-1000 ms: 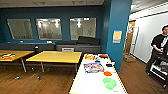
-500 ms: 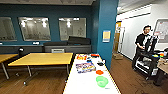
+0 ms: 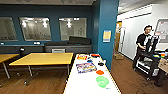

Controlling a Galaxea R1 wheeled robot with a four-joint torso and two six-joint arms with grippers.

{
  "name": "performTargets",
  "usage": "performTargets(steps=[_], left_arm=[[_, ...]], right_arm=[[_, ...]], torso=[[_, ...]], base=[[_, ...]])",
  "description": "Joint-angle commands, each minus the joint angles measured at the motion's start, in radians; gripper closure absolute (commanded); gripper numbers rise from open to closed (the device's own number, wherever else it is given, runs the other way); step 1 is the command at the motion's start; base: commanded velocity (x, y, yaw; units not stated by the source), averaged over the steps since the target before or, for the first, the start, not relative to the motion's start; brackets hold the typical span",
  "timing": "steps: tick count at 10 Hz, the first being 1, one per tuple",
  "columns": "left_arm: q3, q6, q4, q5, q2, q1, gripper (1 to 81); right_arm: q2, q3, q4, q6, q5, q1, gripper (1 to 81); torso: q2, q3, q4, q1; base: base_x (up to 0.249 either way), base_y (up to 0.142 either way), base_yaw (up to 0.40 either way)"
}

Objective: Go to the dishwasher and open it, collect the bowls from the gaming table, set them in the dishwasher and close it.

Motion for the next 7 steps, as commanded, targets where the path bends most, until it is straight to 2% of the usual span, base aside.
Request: performTargets(steps=[1, 3, 7], left_arm=[[0.003, -0.001, -0.003, 0.038, -0.003, -0.049, 1.0], [0.003, -0.001, -0.001, 0.038, -0.003, -0.048, 1.0], [0.004, -0.001, 0.000, 0.036, -0.003, -0.049, 1.0]], right_arm=[[0.002, 0.004, 0.005, -0.003, -0.048, 0.052, 1.0], [0.002, 0.004, 0.005, -0.003, -0.049, 0.053, 1.0], [0.002, 0.005, 0.007, -0.002, -0.046, 0.050, 1.0]], torso=[[0.000, 0.000, 0.000, 0.000], [0.000, 0.000, 0.000, 0.000], [-0.001, 0.000, 0.000, -0.002]], base=[[0.000, 0.000, 0.000], [0.000, 0.000, 0.000], [0.131, 0.000, 0.000]])
